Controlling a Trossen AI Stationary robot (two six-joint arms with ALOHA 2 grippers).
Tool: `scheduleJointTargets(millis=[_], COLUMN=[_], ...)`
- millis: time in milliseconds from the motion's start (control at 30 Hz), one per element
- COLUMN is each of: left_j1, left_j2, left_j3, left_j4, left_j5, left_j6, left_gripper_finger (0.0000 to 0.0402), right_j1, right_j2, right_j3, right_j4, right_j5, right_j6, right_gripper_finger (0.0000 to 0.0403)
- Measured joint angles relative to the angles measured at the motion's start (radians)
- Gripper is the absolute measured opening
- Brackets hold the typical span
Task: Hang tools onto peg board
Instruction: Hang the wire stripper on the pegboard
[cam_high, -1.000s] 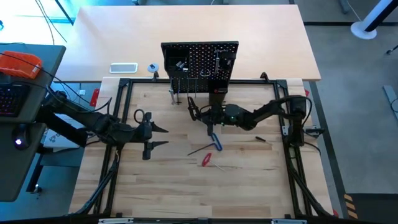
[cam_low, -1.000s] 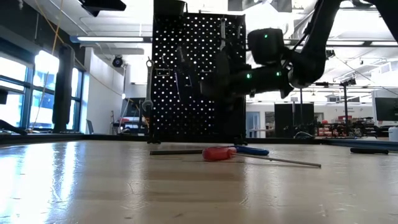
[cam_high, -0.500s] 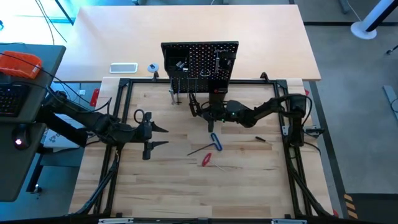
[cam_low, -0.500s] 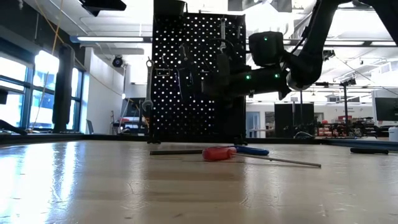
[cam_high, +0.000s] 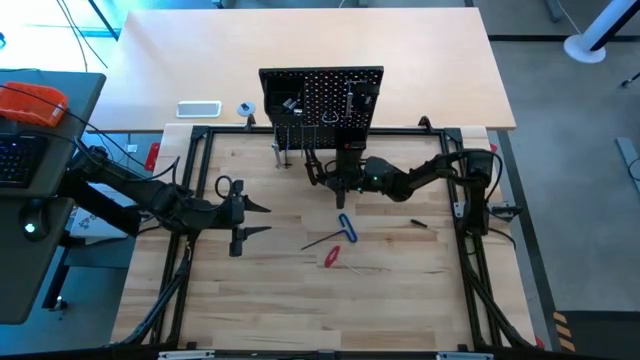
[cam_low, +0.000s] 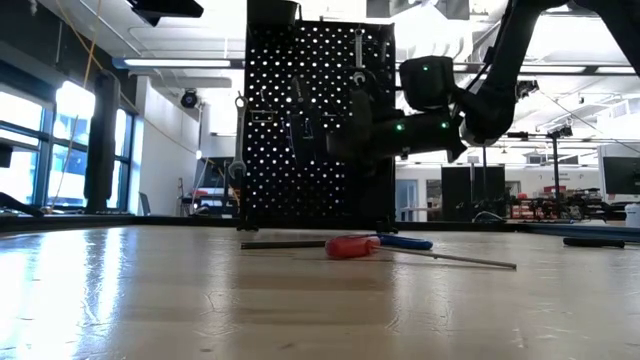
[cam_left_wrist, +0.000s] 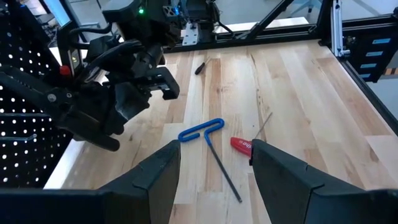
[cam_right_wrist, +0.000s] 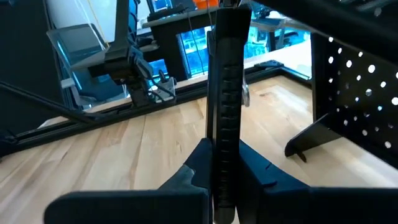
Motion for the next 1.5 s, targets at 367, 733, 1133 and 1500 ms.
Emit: scheduleJointTargets(millis=[367, 733, 1133, 1500], left_j1=[0.000, 0.000, 0.002, 0.002], left_j2=[0.000, 0.000, 0.000, 0.000], left_j3=[0.000, 0.000, 0.000, 0.000], left_j4=[0.000, 0.000, -0.004, -0.007], left_j5=[-0.001, -0.005, -0.006, -0.008], left_j6=[0.000, 0.000, -0.008, -0.001], left_gripper_finger=[0.0188, 0.0188, 0.0188, 0.0188], right_j1=[-0.021, 0.001, 0.064, 0.151], right_j2=[0.000, 0.000, 0.000, 0.000], right_j3=[0.000, 0.000, 0.000, 0.013], right_j4=[-0.019, -0.003, 0.035, 0.053], right_j5=[-0.023, 0.041, 0.084, 0.249], right_j6=[0.005, 0.032, -0.002, -0.006], right_gripper_finger=[0.0021, 0.0021, 0.0021, 0.0021])
